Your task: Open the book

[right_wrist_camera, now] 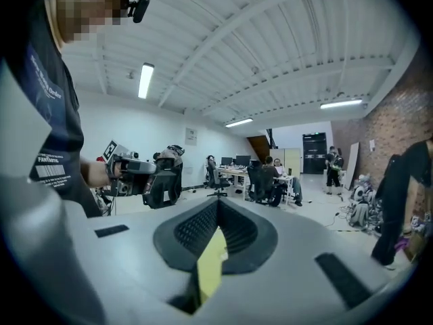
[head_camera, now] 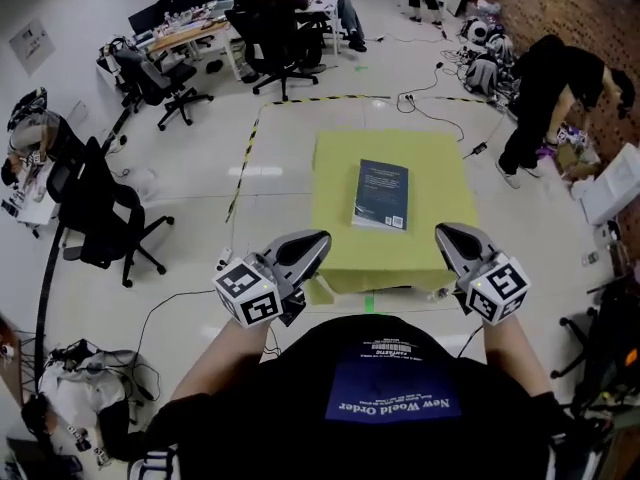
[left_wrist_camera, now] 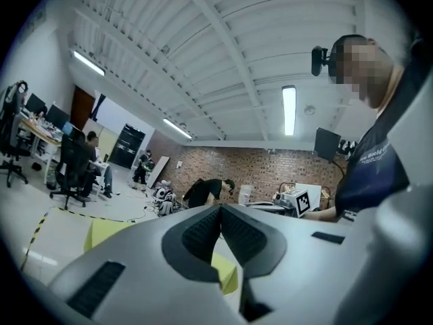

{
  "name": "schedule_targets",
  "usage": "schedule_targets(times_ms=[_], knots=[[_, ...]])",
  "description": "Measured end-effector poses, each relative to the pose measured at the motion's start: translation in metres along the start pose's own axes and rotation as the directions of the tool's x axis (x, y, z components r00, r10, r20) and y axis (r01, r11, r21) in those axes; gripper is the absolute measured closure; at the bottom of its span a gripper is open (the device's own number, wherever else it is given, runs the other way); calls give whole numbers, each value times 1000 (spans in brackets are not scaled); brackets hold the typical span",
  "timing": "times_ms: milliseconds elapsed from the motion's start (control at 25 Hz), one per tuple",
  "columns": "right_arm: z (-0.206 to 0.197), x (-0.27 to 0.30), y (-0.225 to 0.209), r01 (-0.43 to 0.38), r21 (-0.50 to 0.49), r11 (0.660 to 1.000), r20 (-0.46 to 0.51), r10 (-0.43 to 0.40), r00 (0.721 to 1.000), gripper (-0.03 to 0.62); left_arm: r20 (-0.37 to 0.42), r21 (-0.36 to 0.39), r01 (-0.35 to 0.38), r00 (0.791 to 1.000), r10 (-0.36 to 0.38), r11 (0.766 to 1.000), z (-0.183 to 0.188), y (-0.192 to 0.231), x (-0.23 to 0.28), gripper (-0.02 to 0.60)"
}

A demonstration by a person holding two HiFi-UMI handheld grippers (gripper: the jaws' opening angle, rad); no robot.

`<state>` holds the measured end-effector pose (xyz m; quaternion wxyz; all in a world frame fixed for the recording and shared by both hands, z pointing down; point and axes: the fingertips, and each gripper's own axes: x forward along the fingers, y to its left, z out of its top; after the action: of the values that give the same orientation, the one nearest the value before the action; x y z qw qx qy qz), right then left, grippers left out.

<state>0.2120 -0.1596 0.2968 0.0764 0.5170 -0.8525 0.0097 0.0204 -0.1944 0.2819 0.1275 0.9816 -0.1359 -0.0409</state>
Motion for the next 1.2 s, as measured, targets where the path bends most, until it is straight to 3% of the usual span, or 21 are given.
schedule_targets(times_ms=[200, 440, 560, 800, 1200], knots=[[1, 57, -30, 66, 18, 998, -37, -66, 997, 608, -70, 19, 88, 994, -87, 996, 6, 70, 30, 575], [-22, 106, -60, 23, 16, 1000, -111, -21, 994, 608, -102, 3, 96, 990, -95, 995, -7, 123, 75, 575], [-38, 123, -82, -41, 41, 998, -125, 46, 991, 574, -127, 2, 64, 990, -63, 998, -21, 137, 99, 575], [-63, 145, -118, -206, 44, 977, -169, 211, 963, 556, -150, -39, -77, 986, 70, 996, -48, 153, 142, 575], [-78, 172, -120, -291, -20, 957, -214, 280, 936, 532, -231, -94, -111, 969, 87, 989, -78, 184, 179, 575]])
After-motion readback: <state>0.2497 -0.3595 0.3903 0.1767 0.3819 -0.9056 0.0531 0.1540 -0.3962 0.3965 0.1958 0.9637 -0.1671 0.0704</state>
